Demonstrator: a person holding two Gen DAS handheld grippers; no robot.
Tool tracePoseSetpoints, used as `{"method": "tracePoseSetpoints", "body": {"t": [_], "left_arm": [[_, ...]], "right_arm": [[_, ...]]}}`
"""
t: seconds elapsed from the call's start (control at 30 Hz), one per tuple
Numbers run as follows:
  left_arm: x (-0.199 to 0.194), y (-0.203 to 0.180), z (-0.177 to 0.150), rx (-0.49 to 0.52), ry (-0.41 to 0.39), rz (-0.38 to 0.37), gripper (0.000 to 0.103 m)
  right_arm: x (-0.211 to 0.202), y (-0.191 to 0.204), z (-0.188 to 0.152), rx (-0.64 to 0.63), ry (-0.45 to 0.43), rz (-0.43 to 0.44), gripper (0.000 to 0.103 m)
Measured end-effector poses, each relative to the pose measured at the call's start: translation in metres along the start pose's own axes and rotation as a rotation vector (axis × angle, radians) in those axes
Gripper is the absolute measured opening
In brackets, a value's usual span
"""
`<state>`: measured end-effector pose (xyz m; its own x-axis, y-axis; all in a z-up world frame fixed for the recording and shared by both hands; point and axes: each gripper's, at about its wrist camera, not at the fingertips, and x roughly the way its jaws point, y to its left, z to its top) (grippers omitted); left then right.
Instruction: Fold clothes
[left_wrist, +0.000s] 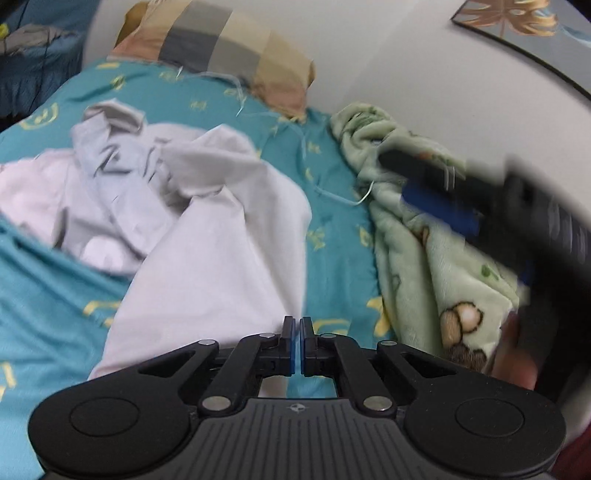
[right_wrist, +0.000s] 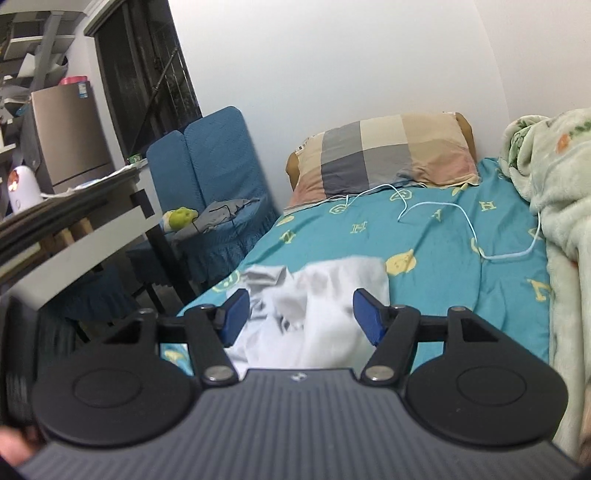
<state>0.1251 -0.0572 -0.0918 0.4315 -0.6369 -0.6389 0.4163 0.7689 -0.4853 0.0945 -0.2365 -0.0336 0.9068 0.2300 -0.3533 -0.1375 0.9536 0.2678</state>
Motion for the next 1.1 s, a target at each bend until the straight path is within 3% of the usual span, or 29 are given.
{"method": "tracePoseSetpoints", "body": {"t": [0.03, 0.07, 0.1, 0.17, 0.27, 0.37, 0.53, 0.7, 0.73, 0.77, 0.8, 0.83, 0.93, 1.1], "left_arm": [[-0.007, 0.006, 0.002, -0.016, -0.003, 0.005, 0.004], [-0.014, 0.011, 0.007, -0.032, -0.019, 0.019, 0.012], [-0.021, 0.016, 0.012, -0.048, -0.036, 0.033, 0.028], [-0.035, 0.03, 0.02, -0.092, -0.07, 0.066, 0.044], [-0.056, 0.059, 0.033, -0.2, -0.121, 0.122, 0.047], [-0.077, 0.091, 0.044, -0.308, -0.201, 0.215, 0.049], [-0.094, 0.144, 0.05, -0.513, -0.299, 0.281, 0.049], [-0.091, 0.177, 0.042, -0.619, -0.292, 0.292, 0.048], [-0.092, 0.181, 0.042, -0.633, -0.293, 0.287, 0.048], [-0.093, 0.184, 0.041, -0.647, -0.295, 0.282, 0.048], [-0.094, 0.187, 0.04, -0.652, -0.297, 0.281, 0.048], [-0.093, 0.19, 0.04, -0.661, -0.3, 0.275, 0.048], [-0.092, 0.198, 0.035, -0.707, -0.311, 0.234, 0.048], [-0.097, 0.198, 0.031, -0.73, -0.364, 0.199, 0.049]], "right_arm": [[0.003, -0.001, 0.008, -0.002, 0.007, -0.001, 0.066], [0.005, -0.001, 0.016, -0.004, 0.014, -0.002, 0.065], [0.017, 0.005, 0.027, -0.036, 0.029, -0.001, 0.065], [0.044, 0.019, 0.046, -0.086, 0.062, 0.011, 0.065], [0.088, 0.041, 0.067, -0.136, 0.111, 0.035, 0.065], [0.14, 0.067, 0.067, -0.192, 0.188, 0.062, 0.065], [0.236, 0.106, 0.018, -0.322, 0.324, 0.027, 0.064], [0.299, 0.128, -0.027, -0.438, 0.403, -0.079, 0.062], [0.308, 0.13, -0.034, -0.453, 0.413, -0.096, 0.059], [0.316, 0.132, -0.041, -0.467, 0.423, -0.113, 0.043], [0.313, 0.13, -0.041, -0.46, 0.42, -0.115, 0.018], [0.31, 0.127, -0.04, -0.452, 0.418, -0.118, 0.008], [0.291, 0.116, -0.031, -0.401, 0.389, -0.142, 0.007], [0.212, 0.076, 0.005, -0.222, 0.308, -0.182, 0.007]]}}
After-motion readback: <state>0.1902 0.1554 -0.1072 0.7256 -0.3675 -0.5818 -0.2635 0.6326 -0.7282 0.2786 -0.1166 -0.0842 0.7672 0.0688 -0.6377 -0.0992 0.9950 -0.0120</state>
